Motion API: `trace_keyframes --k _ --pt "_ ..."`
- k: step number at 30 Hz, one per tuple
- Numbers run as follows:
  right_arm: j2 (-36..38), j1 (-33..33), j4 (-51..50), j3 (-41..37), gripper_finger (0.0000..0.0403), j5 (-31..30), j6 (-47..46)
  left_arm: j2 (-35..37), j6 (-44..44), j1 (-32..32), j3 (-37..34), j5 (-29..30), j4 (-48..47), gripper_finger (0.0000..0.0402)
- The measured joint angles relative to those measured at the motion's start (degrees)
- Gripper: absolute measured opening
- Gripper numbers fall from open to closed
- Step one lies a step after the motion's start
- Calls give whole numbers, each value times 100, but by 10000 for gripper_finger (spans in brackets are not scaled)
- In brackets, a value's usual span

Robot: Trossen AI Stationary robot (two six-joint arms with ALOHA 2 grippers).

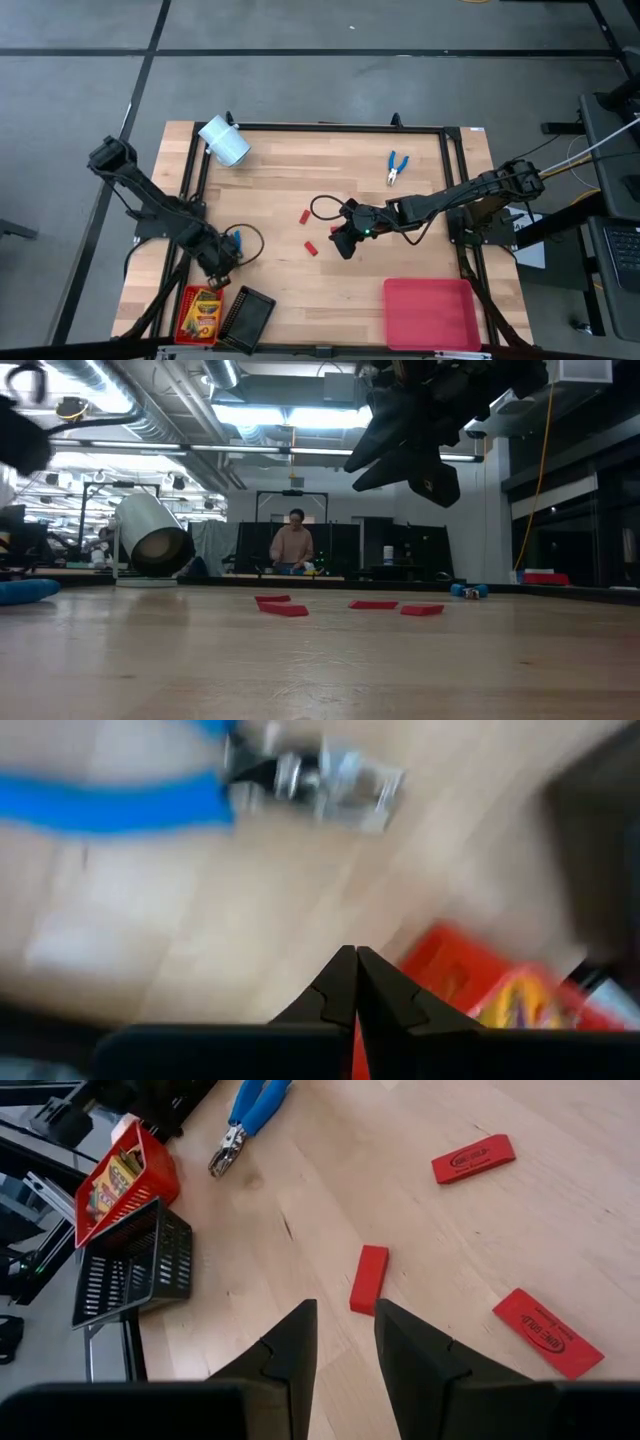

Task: Pick & Place School Supplies
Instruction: Adjust the baskets on the table

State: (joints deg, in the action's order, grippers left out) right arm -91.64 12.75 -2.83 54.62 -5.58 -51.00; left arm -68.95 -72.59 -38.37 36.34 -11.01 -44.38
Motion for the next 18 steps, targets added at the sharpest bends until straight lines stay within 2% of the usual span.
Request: trace_keyframes --k 6,12,15,18 --pt "0 -121 45 -1 107 39 149 70 1116 836 -4 339 1016 1" --pt "44 -142 53 1 107 152 195 52 1998 1397 -7 -841 1885 2" --pt "44 -140 65 1 107 153 194 -38 2127 1507 -7 -1125 2163 2" --pt "44 -142 63 1 107 148 186 -209 2182 1567 -7 -1164 2311 2"
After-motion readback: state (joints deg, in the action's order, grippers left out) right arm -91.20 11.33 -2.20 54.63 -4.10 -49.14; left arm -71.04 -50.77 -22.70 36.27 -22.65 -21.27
